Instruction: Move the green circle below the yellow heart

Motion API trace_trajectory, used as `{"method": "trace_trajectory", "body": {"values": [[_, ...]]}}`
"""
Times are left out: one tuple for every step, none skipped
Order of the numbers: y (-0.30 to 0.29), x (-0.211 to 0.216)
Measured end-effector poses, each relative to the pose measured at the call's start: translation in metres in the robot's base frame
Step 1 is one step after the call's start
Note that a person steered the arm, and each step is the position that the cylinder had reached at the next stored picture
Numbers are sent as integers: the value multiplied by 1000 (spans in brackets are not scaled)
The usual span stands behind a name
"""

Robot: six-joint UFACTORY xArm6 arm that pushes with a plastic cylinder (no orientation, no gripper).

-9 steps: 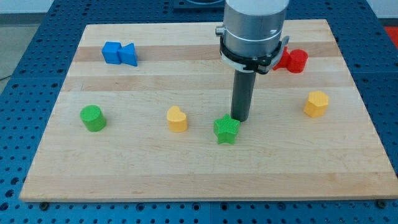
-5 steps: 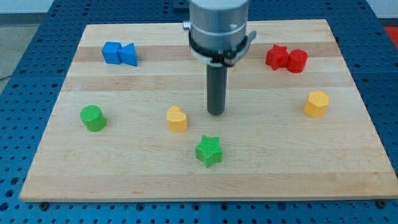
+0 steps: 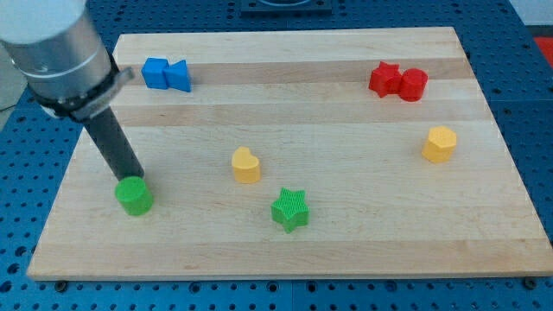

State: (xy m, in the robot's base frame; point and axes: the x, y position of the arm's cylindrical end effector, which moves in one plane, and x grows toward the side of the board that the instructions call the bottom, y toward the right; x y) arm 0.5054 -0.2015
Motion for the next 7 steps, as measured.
{"method": "trace_trajectory", "body": {"values": [[-19,-12],[-75,-32],[-101,10],[-71,48],[3,53],[24,53],[-31,49]]}}
